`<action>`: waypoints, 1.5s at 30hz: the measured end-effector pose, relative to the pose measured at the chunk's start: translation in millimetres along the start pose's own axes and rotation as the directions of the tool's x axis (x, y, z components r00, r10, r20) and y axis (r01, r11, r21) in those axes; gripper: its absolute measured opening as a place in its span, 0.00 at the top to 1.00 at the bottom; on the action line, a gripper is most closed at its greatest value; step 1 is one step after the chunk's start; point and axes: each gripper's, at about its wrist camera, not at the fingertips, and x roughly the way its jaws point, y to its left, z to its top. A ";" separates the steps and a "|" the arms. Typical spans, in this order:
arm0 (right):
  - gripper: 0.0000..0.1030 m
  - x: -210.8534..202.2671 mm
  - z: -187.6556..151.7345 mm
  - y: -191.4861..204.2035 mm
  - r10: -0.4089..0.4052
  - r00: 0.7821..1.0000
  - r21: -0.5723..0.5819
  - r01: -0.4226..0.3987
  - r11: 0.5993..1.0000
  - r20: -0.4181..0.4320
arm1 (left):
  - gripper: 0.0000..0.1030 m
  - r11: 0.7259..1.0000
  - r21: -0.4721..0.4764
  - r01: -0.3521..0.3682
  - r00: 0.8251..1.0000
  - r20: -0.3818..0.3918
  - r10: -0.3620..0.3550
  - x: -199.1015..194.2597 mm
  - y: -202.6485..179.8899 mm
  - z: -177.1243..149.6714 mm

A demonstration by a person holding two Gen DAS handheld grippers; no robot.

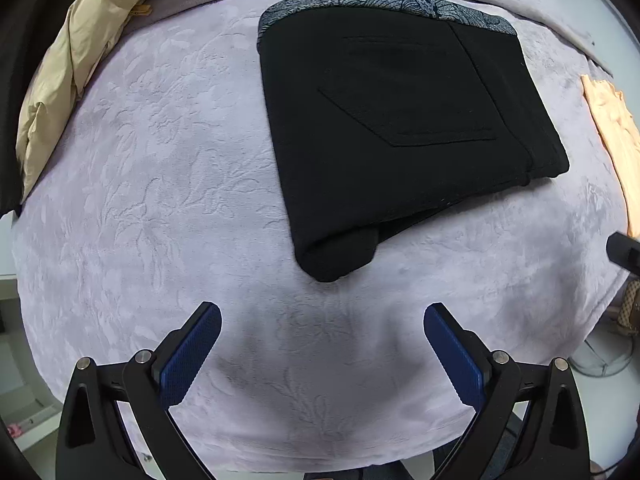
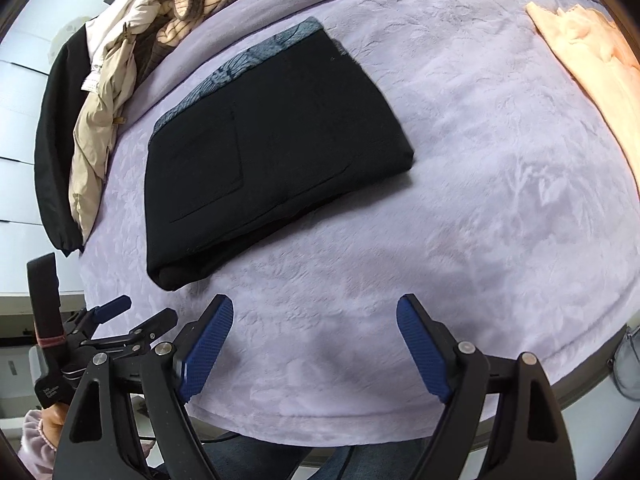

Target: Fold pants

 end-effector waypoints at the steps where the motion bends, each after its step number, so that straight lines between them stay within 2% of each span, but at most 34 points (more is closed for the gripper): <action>1: 0.16 -1.8 5.5 -4.5 0.000 1.000 -0.007 0.000 1.000 0.003 | 0.02 1.000 -0.010 -0.007 1.000 -0.001 0.007 -0.4 -4.4 2.4; 9: 0.16 -12.8 60.0 -45.7 0.031 0.999 -0.030 -0.030 0.999 0.025 | 0.02 0.996 -0.082 -0.027 1.000 -0.018 0.025 0.7 -20.6 23.5; 13: 0.16 -16.8 85.0 -57.3 0.059 0.998 -0.050 -0.057 0.997 0.030 | 0.02 0.991 -0.130 -0.020 1.000 -0.011 0.019 -2.0 -11.2 36.3; 16: 0.16 -17.2 102.2 -64.5 0.094 0.995 -0.056 -0.092 0.994 0.025 | 0.02 0.983 -0.179 0.027 1.000 0.016 -0.025 -7.8 1.0 50.1; 20: 0.16 -10.5 120.3 -72.2 0.137 0.991 -0.036 -0.137 0.990 -0.002 | 0.02 0.972 -0.234 0.003 0.998 0.059 0.011 -14.6 19.9 70.1; 22: 0.16 -7.2 124.6 -74.1 0.154 0.988 -0.025 -0.154 0.988 -0.012 | 0.02 0.966 -0.259 -0.009 0.998 0.056 0.024 -11.8 27.5 80.4; 25: 0.16 0.0 130.7 -74.1 0.153 0.988 -0.026 -0.154 0.988 -0.032 | 0.02 0.959 -0.281 0.023 0.999 0.042 -0.011 -3.7 34.1 89.6; 29: 0.16 9.0 134.8 -73.9 0.145 0.988 -0.035 -0.147 0.989 -0.059 | 0.02 0.964 -0.265 -0.017 0.999 0.030 0.026 5.0 28.5 91.9; 45: 0.16 33.2 149.3 -80.5 0.130 0.985 -0.036 -0.135 0.990 -0.111 | 0.02 0.957 -0.286 -0.046 0.999 0.010 0.051 24.7 32.2 118.4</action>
